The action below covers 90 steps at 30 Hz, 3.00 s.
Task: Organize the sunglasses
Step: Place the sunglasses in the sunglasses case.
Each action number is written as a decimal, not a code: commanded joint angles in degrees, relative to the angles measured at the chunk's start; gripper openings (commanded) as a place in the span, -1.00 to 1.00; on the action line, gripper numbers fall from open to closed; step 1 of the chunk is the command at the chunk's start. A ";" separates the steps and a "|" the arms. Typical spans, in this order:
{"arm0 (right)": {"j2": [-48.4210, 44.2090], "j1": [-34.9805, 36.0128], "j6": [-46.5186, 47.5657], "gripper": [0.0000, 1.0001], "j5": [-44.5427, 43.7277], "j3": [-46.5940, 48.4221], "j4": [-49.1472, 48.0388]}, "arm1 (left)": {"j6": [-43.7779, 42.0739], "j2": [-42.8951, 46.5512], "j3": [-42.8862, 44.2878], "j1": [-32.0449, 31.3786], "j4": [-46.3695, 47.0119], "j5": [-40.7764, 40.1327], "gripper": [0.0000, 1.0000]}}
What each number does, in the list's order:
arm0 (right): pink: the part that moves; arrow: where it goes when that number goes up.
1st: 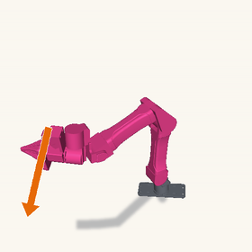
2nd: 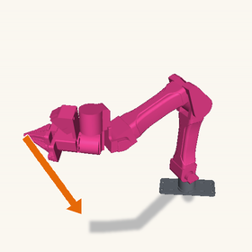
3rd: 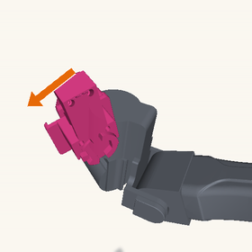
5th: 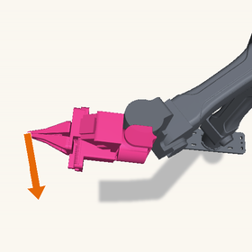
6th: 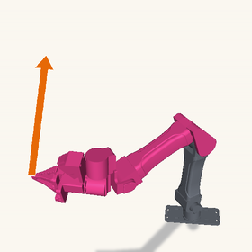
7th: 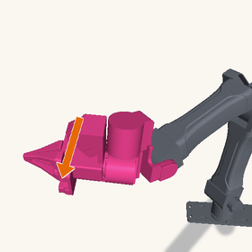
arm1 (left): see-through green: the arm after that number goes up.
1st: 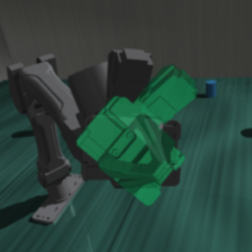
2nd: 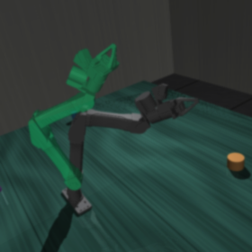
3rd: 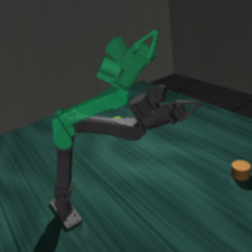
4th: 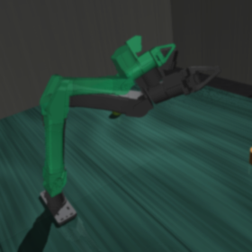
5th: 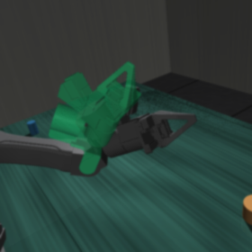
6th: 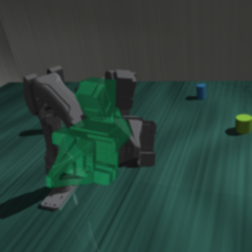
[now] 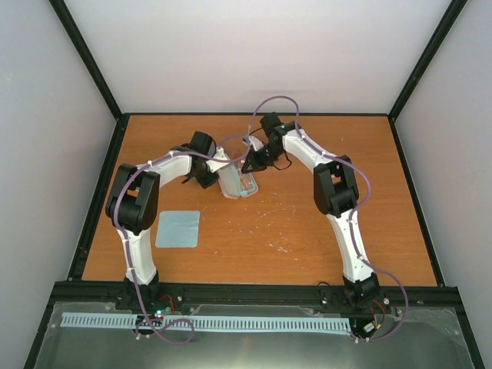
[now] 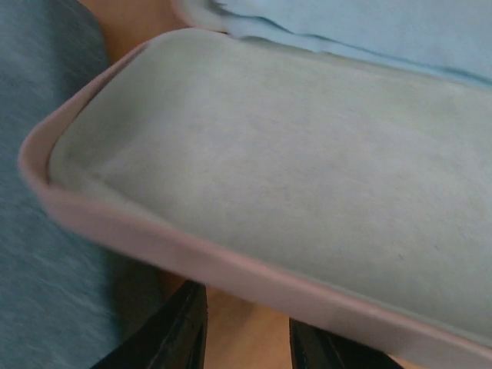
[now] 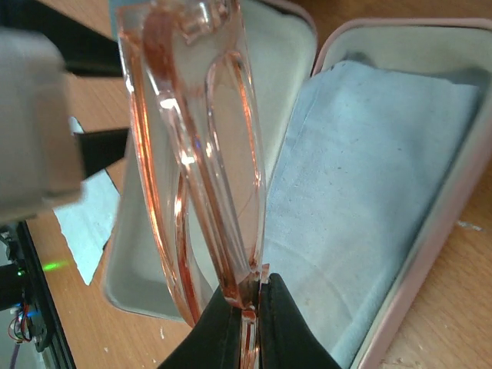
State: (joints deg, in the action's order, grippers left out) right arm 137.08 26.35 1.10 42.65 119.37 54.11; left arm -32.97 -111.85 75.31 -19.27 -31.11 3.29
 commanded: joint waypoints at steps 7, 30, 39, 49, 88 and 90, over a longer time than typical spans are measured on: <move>4.34 0.78 -0.99 -0.95 2.45 1.41 2.30 | 0.57 -3.17 8.19 0.28 1.39 -0.66 -0.35; 10.93 -2.10 -5.32 -0.18 0.63 4.88 9.07 | 2.48 -2.93 8.53 0.33 1.88 0.88 -0.36; 8.22 -3.75 -5.50 -0.12 -3.84 4.88 10.75 | 2.27 -2.92 8.78 0.28 2.02 1.40 -0.37; 6.25 -5.08 -6.02 -0.64 -6.09 5.06 11.01 | 2.04 -2.97 8.98 0.28 2.19 1.72 -0.38; 1.22 -6.58 -6.40 -0.20 -9.29 5.09 11.72 | 1.68 -2.30 8.98 0.19 1.96 2.16 -0.39; 0.87 -6.67 -6.53 -0.36 -10.10 5.14 11.64 | 1.69 -2.32 8.98 0.19 2.02 2.20 -0.39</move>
State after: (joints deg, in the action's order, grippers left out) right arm 141.14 20.10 -5.39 34.04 124.51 65.06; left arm -31.24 -114.54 82.24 -19.11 -29.54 4.75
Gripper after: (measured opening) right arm 0.373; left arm 0.305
